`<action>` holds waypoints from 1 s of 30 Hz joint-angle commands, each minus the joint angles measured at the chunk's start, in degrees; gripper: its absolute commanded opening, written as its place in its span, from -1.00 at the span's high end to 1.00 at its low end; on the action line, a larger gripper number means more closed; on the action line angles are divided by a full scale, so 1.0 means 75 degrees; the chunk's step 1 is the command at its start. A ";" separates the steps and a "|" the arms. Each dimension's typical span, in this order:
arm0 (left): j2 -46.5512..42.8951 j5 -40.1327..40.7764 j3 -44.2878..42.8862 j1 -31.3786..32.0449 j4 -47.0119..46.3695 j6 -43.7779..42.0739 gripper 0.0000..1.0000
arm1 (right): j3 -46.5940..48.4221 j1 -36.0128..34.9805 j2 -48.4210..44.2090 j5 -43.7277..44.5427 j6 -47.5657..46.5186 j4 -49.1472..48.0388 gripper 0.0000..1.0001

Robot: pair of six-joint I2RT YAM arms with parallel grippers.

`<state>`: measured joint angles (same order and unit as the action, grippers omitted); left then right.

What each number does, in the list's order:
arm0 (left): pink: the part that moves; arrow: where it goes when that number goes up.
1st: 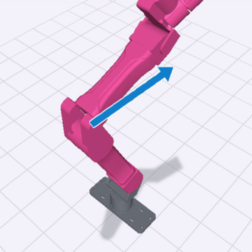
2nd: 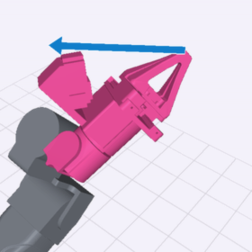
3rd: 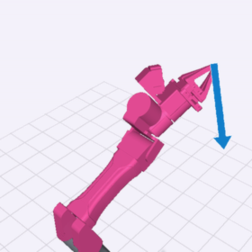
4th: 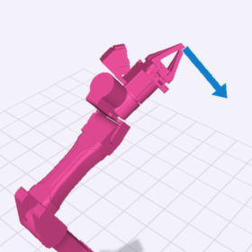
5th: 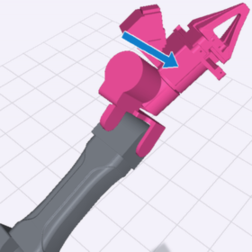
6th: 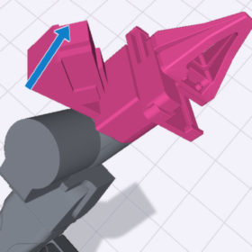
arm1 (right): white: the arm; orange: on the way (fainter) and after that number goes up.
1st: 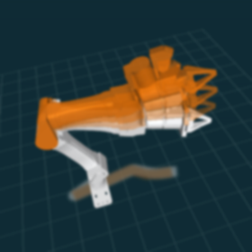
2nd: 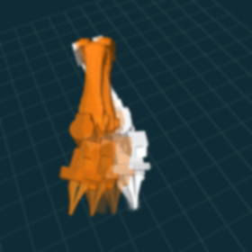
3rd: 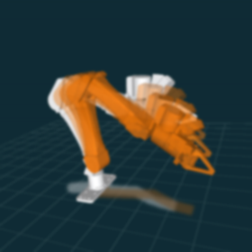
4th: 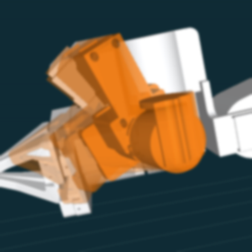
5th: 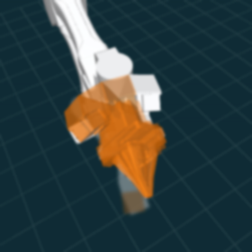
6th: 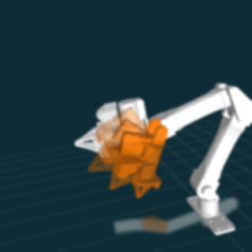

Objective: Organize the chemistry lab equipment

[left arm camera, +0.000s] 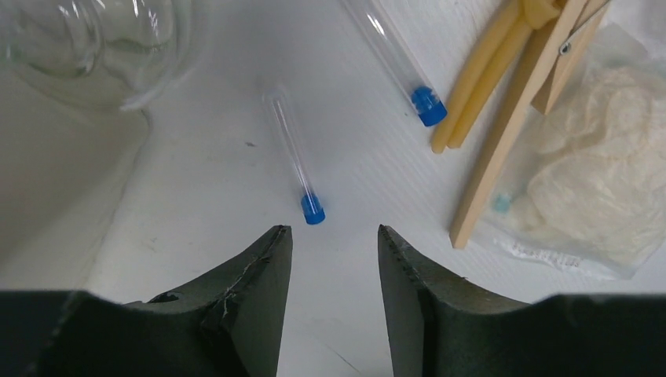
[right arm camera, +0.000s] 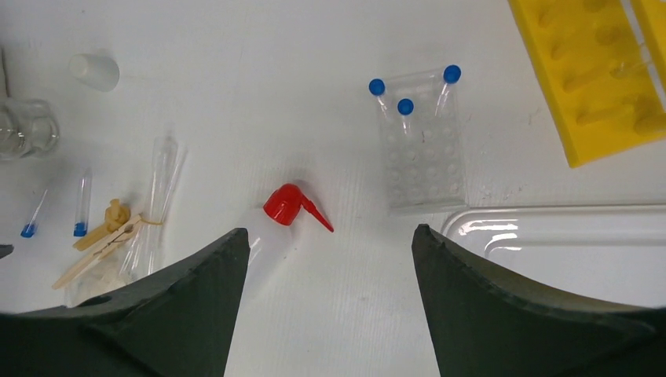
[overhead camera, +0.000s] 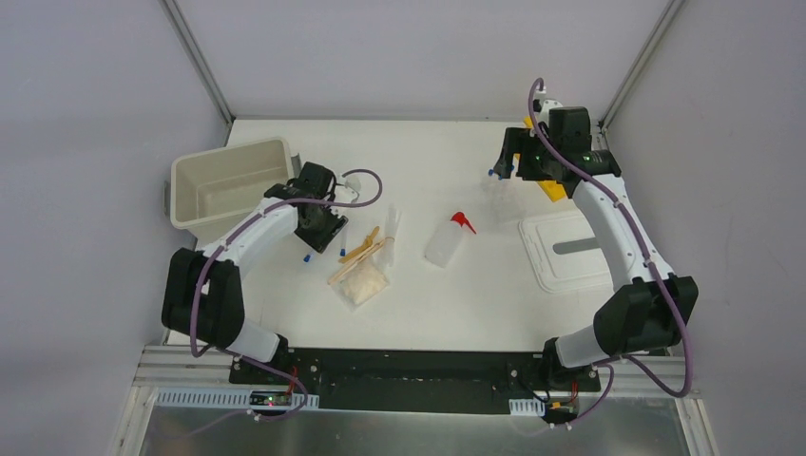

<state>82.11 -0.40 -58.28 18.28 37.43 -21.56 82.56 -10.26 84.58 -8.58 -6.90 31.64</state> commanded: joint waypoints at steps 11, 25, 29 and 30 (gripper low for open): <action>0.2147 0.0308 -0.1081 -0.0283 -0.0787 -0.0201 0.07 | 0.0042 -0.0020 -0.0711 -0.0671 0.0380 0.0562 -0.58; 0.2845 0.0066 -0.1113 -0.0468 -0.0770 -0.0103 0.45 | 0.0112 -0.0027 -0.0803 -0.0952 0.0349 0.0667 -0.53; 0.2506 -0.0490 -0.1224 -0.0446 -0.0452 0.0325 0.78 | 0.0298 -0.0027 -0.0823 -0.1275 -0.0019 0.1033 -0.51; 0.2367 -0.0596 -0.1315 -0.0438 -0.0320 0.0433 0.85 | 0.0361 -0.0026 -0.0866 -0.1343 -0.0169 0.1143 -0.50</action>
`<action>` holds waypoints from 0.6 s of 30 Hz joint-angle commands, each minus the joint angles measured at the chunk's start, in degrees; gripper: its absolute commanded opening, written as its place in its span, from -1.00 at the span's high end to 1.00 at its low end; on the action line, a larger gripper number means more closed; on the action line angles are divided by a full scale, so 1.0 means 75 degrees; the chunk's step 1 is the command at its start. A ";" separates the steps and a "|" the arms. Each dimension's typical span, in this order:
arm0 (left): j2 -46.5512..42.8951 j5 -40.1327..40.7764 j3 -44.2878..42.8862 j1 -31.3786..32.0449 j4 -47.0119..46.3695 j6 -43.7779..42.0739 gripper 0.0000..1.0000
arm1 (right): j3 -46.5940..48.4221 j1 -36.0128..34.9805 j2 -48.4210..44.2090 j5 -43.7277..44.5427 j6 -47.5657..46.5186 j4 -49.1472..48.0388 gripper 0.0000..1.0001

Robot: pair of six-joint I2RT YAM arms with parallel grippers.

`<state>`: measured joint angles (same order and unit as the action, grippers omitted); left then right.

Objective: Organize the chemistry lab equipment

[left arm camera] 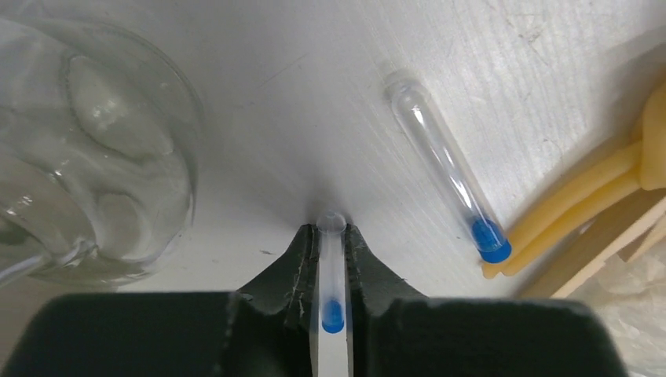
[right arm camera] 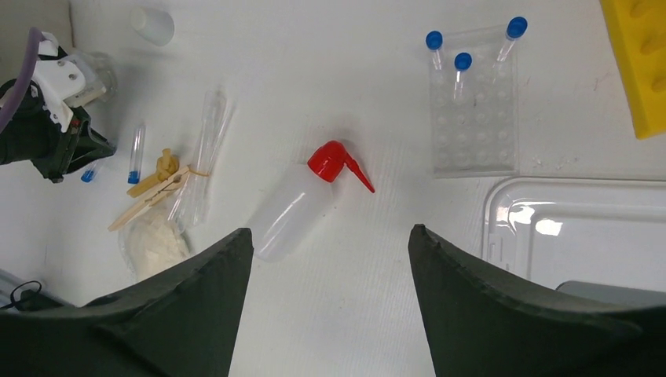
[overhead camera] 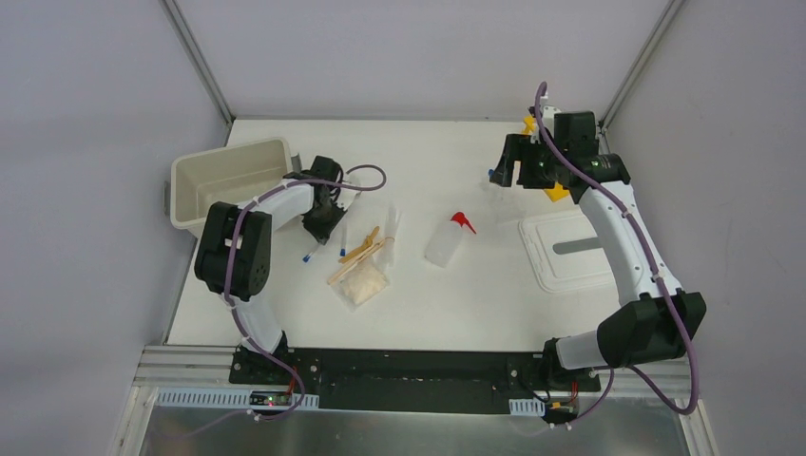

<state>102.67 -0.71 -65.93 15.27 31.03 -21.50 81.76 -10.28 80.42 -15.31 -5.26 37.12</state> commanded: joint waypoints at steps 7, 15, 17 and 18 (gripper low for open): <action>-0.2026 -0.2253 -0.1698 -0.0020 0.1398 0.2710 1.00 | 0.0485 -0.0208 -0.1284 -0.1290 -0.1144 0.0479 -0.46; -0.3307 -0.3727 -0.2001 -0.0067 0.0163 0.7380 1.00 | -0.1347 -0.3514 -0.2904 0.1171 -0.3139 -0.2136 -0.39; -0.3373 -0.3906 -0.1929 -0.0067 -0.0224 0.8462 1.00 | -0.1947 -0.4360 -0.3099 0.1696 -0.3685 -0.3242 -0.38; -0.3302 -0.4021 -0.1940 -0.0067 -0.0287 0.8994 1.00 | -0.2249 -0.4693 -0.3181 0.1729 -0.3993 -0.3805 -0.38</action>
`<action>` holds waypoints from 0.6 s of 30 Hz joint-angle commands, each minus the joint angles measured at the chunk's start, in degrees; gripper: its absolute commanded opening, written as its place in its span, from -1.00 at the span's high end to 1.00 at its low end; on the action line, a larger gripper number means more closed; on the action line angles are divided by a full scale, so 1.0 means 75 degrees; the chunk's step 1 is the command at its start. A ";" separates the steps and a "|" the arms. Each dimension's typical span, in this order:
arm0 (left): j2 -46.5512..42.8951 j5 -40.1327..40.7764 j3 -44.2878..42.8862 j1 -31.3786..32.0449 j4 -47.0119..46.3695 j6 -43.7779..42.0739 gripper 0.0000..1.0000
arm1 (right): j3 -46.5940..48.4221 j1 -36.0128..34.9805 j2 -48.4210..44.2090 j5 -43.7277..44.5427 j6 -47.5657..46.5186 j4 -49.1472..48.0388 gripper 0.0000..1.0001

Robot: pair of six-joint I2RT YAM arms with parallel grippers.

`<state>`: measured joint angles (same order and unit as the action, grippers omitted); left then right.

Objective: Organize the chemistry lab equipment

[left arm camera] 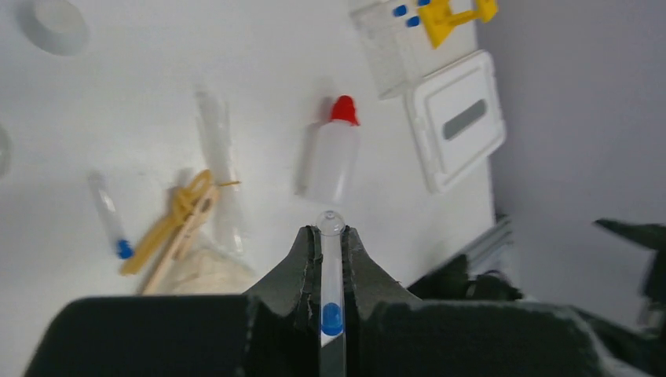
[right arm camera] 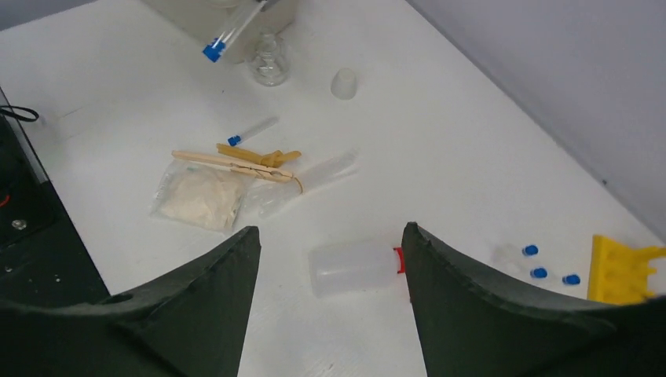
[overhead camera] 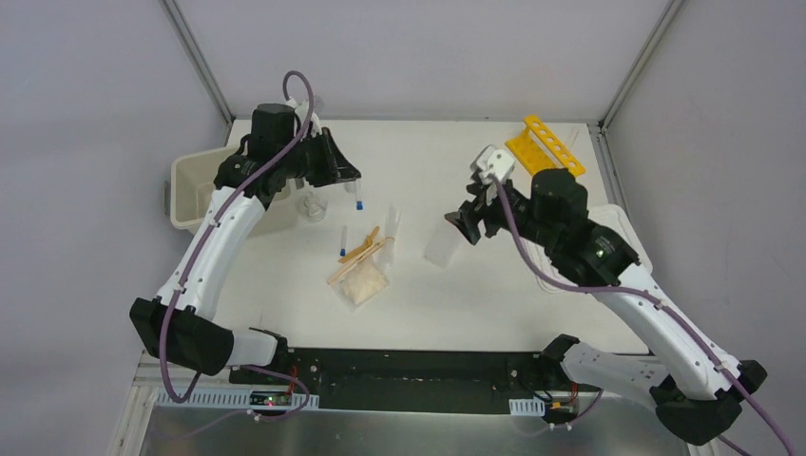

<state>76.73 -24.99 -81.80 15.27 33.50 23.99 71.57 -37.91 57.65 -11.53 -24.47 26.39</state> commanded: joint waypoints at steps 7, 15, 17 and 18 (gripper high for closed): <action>0.0290 -0.1653 0.0680 0.0004 -0.0641 0.5448 1.00 | -0.2718 -0.2818 0.0149 0.1277 -0.4095 -0.5925 -0.24; -0.0332 -0.1746 0.1632 0.0324 -0.0645 0.6428 1.00 | -0.2797 -0.3111 0.0844 0.1263 -0.4660 -0.6542 -0.13; -0.0402 -0.1763 0.1759 0.0352 -0.0646 0.6550 1.00 | -0.2843 -0.3109 0.0906 0.1129 -0.4721 -0.6532 -0.10; -0.0428 -0.1766 0.1794 0.0355 -0.0646 0.6620 1.00 | -0.2850 -0.3111 0.0945 0.1104 -0.4754 -0.6531 -0.10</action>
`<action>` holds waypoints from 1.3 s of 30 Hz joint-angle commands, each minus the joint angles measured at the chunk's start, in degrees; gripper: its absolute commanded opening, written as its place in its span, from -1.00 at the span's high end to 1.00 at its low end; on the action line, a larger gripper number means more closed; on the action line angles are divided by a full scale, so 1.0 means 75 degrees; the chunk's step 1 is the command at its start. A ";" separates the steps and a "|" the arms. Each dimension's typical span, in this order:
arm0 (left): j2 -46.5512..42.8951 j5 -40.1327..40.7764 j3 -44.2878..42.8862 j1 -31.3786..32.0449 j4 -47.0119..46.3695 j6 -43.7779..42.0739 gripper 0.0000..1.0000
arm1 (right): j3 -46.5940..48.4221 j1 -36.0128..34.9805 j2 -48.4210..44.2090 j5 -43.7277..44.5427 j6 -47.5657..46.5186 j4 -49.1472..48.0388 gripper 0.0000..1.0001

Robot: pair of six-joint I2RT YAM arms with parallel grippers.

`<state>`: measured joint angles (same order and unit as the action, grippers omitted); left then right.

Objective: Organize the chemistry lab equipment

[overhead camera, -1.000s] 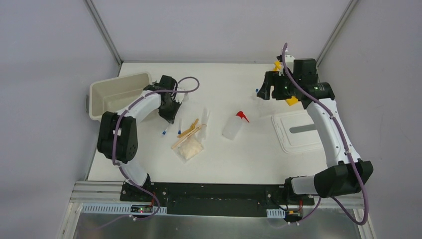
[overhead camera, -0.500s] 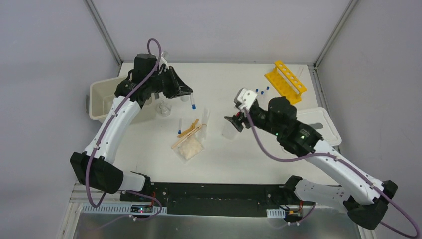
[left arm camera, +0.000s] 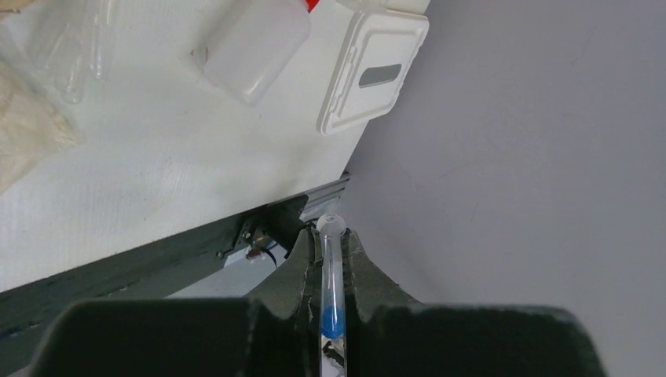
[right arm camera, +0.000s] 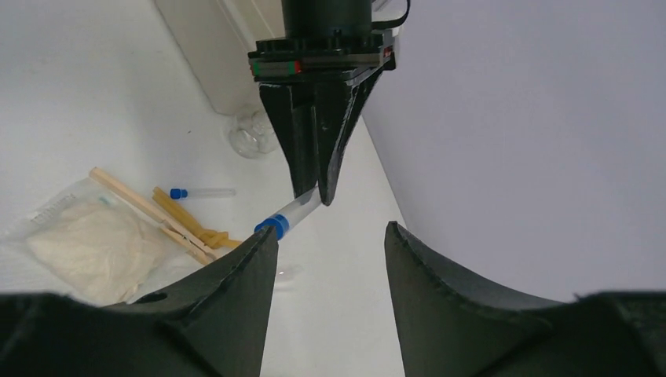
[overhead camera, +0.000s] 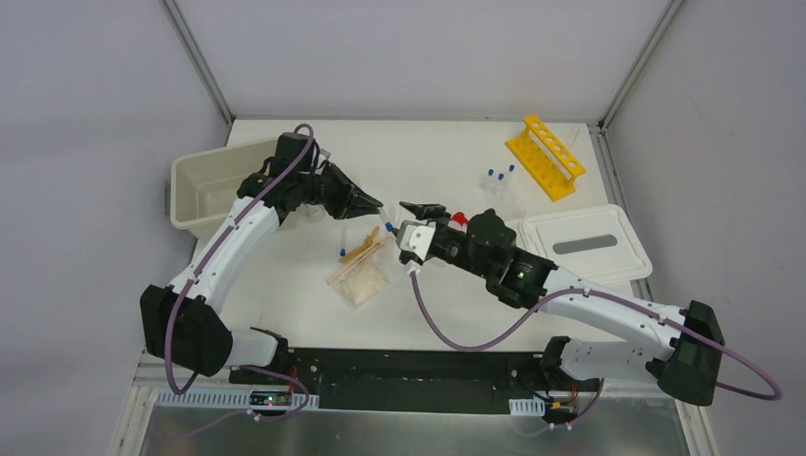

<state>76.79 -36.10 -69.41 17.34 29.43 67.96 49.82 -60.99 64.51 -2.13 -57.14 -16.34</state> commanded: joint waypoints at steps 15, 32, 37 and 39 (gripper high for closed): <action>-0.0432 -0.0391 0.0348 0.0078 -0.0145 0.1363 1.00 | -0.0164 -0.0369 0.0075 -0.0362 -0.1149 -0.0385 -0.05; -0.0341 -0.0555 0.0485 0.0079 -0.0241 0.1667 1.00 | 0.0067 -0.0493 0.0807 0.0960 -0.1623 -0.1076 0.38; -0.0322 -0.0544 0.0512 0.0085 -0.0244 0.1696 1.00 | 0.0085 -0.0504 0.0748 0.0916 -0.1570 -0.1069 0.45; -0.0320 -0.0543 0.0505 0.0082 -0.0245 0.1696 1.00 | 0.0072 -0.0499 0.0709 0.0879 -0.1568 -0.1020 0.55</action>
<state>75.09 -39.09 -65.80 17.67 28.01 78.46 48.80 -64.40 70.78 4.21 -68.66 -20.43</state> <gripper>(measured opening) 0.052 0.264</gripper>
